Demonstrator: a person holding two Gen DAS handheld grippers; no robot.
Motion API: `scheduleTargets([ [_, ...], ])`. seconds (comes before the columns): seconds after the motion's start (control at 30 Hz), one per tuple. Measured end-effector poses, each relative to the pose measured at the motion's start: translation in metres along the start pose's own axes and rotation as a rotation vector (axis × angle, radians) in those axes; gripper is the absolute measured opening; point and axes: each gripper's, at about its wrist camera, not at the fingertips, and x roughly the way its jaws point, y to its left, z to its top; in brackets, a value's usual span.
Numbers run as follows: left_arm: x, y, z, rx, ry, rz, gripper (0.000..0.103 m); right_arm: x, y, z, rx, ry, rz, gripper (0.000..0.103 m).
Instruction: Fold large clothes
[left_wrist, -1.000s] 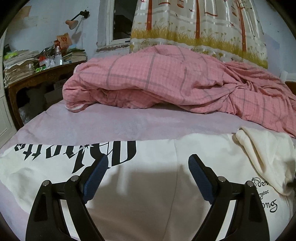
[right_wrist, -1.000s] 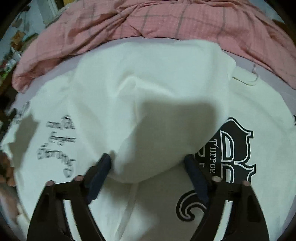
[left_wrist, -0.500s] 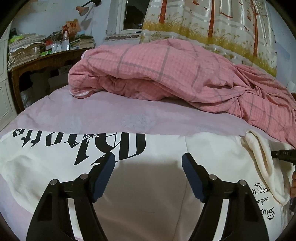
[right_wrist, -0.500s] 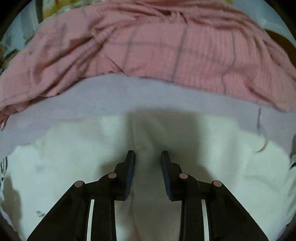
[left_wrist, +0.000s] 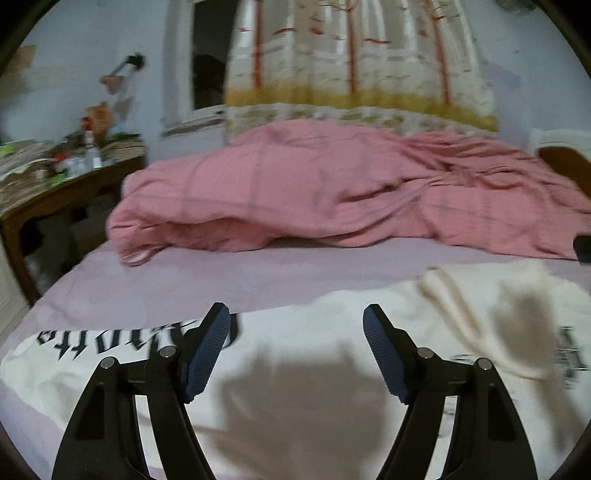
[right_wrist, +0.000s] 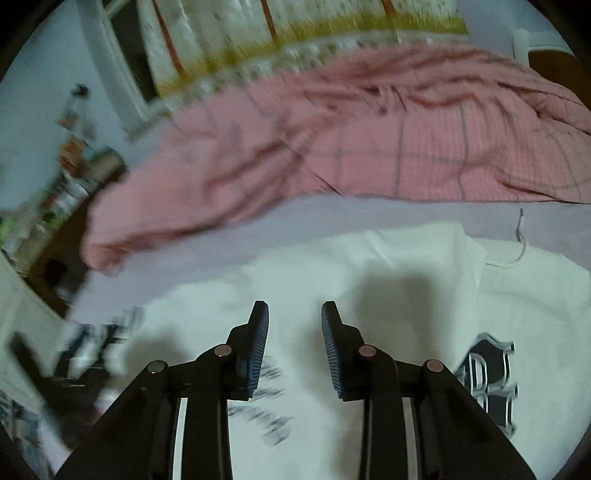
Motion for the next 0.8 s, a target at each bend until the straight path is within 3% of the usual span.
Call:
scheduleTargets([
  [0.13, -0.042, -0.004, 0.022, 0.05, -0.08, 0.004, 0.08, -0.084, 0.035, -0.012, -0.119, -0.217, -0.103, 0.032],
  [0.3, -0.053, 0.019, 0.036, -0.056, -0.003, -0.027, 0.081, -0.129, 0.037, -0.023, -0.081, -0.309, -0.097, 0.037],
  [0.37, -0.056, 0.029, 0.036, -0.084, -0.006, -0.009, 0.083, -0.129, 0.032, -0.028, -0.083, -0.336, -0.12, 0.051],
  [0.53, -0.058, 0.049, 0.035, -0.143, 0.0, 0.014, 0.086, -0.097, -0.001, -0.026, -0.041, -0.265, -0.198, 0.054],
  [0.6, -0.062, 0.057, 0.031, -0.181, 0.005, 0.016, 0.095, -0.085, -0.016, -0.025, -0.016, -0.23, -0.208, 0.062],
  [0.67, -0.066, 0.059, 0.025, -0.188, 0.011, 0.018, 0.101, -0.074, -0.02, -0.026, -0.033, -0.222, -0.28, 0.071],
  [0.73, -0.067, 0.06, 0.02, -0.163, 0.023, 0.023, 0.102, -0.061, -0.017, -0.028, -0.078, -0.198, -0.343, 0.071],
  [0.8, -0.065, 0.069, 0.016, -0.178, 0.034, 0.059, 0.103, -0.053, -0.013, -0.032, -0.094, -0.177, -0.327, 0.072],
])
